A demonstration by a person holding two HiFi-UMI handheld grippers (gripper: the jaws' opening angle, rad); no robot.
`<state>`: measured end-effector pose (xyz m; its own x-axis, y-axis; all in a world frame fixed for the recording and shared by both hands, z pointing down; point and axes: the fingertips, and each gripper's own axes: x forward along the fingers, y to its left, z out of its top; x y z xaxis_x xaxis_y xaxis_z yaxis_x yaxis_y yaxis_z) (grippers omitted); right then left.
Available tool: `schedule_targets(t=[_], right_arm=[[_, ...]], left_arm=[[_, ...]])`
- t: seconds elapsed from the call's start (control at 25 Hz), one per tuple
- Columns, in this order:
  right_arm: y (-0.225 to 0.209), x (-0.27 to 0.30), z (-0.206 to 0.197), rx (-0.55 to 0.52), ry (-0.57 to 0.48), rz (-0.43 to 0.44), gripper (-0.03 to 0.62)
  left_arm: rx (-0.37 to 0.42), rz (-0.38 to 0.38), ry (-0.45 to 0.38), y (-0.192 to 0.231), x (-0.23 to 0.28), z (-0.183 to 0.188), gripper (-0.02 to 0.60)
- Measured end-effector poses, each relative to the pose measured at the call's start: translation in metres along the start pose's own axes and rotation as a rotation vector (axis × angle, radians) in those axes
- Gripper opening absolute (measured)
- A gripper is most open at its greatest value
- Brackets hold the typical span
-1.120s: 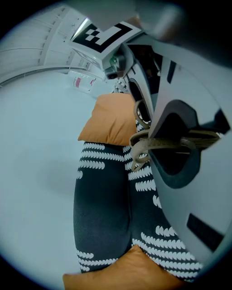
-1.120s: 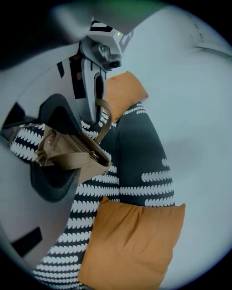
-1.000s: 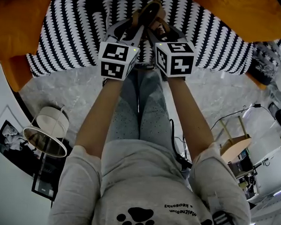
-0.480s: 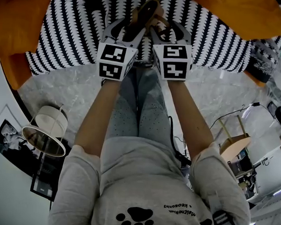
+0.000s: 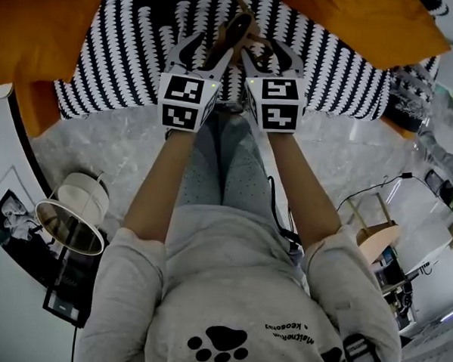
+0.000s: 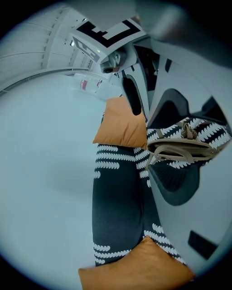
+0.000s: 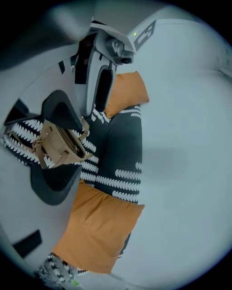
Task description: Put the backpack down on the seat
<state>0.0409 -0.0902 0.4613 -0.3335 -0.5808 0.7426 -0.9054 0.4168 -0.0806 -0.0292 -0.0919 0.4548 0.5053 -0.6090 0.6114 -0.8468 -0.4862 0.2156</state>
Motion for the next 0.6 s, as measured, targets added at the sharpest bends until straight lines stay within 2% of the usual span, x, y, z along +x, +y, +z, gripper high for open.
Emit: schedule_targets(t=[0.36, 0.44, 0.6], right_arm=[[0.018, -0.066, 0.046, -0.029, -0.046, -0.013, 0.252], [0.020, -0.082, 0.059, -0.041, -0.065, -0.019, 0.227], [0.026, -0.109, 0.078, -0.062, -0.088, -0.023, 0.190]], left_arm=[[0.004, -0.028, -0.045, -0.028, -0.060, 0.053, 0.238], [0.005, -0.033, -0.071, -0.035, -0.074, 0.069, 0.238], [0.048, -0.027, -0.084, -0.043, -0.099, 0.089, 0.177]])
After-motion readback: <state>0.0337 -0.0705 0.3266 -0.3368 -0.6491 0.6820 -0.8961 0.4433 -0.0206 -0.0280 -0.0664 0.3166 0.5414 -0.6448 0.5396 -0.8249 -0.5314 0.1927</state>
